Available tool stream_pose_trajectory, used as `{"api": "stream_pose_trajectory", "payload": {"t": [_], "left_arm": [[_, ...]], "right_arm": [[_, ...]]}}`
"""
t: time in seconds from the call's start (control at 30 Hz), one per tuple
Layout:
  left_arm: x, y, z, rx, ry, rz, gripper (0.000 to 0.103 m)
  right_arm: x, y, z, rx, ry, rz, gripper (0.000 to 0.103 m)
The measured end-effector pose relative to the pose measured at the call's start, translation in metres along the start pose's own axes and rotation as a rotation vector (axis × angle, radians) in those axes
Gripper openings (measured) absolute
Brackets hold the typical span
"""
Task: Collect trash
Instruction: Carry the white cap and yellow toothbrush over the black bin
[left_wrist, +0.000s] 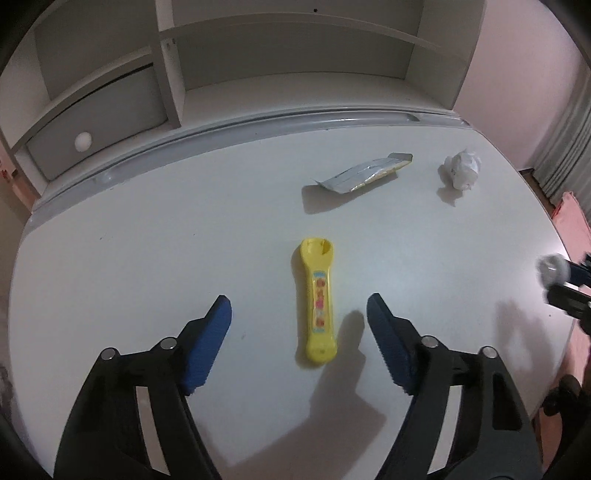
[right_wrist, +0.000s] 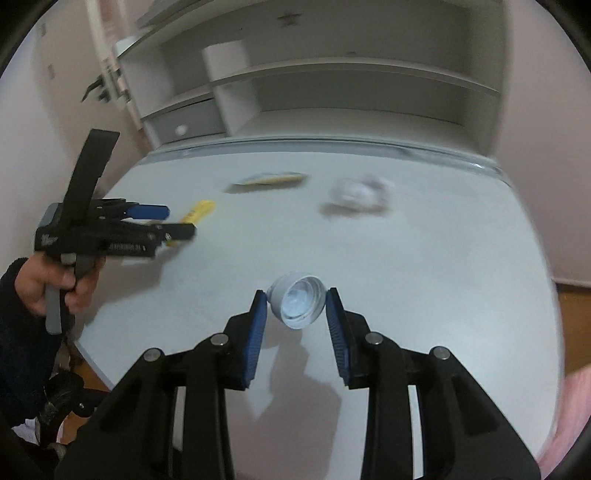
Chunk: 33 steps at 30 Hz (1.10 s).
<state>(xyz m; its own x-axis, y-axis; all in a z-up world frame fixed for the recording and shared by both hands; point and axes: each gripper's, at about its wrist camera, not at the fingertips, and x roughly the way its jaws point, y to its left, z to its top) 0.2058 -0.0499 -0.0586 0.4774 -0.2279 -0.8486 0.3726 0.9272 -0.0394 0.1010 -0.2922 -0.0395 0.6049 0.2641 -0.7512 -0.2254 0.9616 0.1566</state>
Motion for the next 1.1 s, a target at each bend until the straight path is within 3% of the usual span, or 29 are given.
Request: {"api": "stream_pose_trajectory", "payload": {"t": [0.1,0.17,0.3,0.37,0.47,0.6,0.73,0.83,0.9,1.1], "left_arm": [[0.0,-0.002,0.004,-0.001,-0.001,0.035,0.045],[0.0,-0.005,0.005,0.01,0.006,0.03,0.012],[-0.008,-0.022,0.004,0.011,0.004,-0.002,0.012],[-0.019,-0.043,0.002,0.048,-0.025,0.003,0.012],[-0.037,-0.093,0.0,0.118,-0.066,-0.054,0.012],[-0.066,-0.192,-0.013,0.27,-0.127,-0.19,0.012],[-0.075,-0.302,-0.04,0.428,-0.128,-0.371,0.012],[-0.063,-0.375,-0.069,0.528,-0.093,-0.477,0.012],[-0.043,-0.419,-0.091,0.578,-0.014,-0.571,0.012],[0.021,-0.49,-0.137,0.707,0.105,-0.568,0.012]], "right_arm": [[-0.017,-0.026,-0.017,0.073,-0.005,-0.044,0.033],[-0.03,-0.045,-0.031,0.128,-0.016,-0.079,0.033],[-0.064,-0.083,-0.062,0.232,-0.044,-0.163,0.033],[-0.081,-0.103,-0.079,0.291,-0.06,-0.217,0.033],[-0.116,-0.139,-0.117,0.387,-0.084,-0.324,0.033],[-0.155,-0.185,-0.175,0.538,-0.088,-0.441,0.033],[-0.182,-0.223,-0.236,0.664,-0.066,-0.522,0.033],[-0.188,-0.251,-0.281,0.764,-0.028,-0.563,0.033],[-0.185,-0.264,-0.299,0.791,0.002,-0.582,0.033],[-0.164,-0.298,-0.344,0.884,0.117,-0.599,0.033]]}}
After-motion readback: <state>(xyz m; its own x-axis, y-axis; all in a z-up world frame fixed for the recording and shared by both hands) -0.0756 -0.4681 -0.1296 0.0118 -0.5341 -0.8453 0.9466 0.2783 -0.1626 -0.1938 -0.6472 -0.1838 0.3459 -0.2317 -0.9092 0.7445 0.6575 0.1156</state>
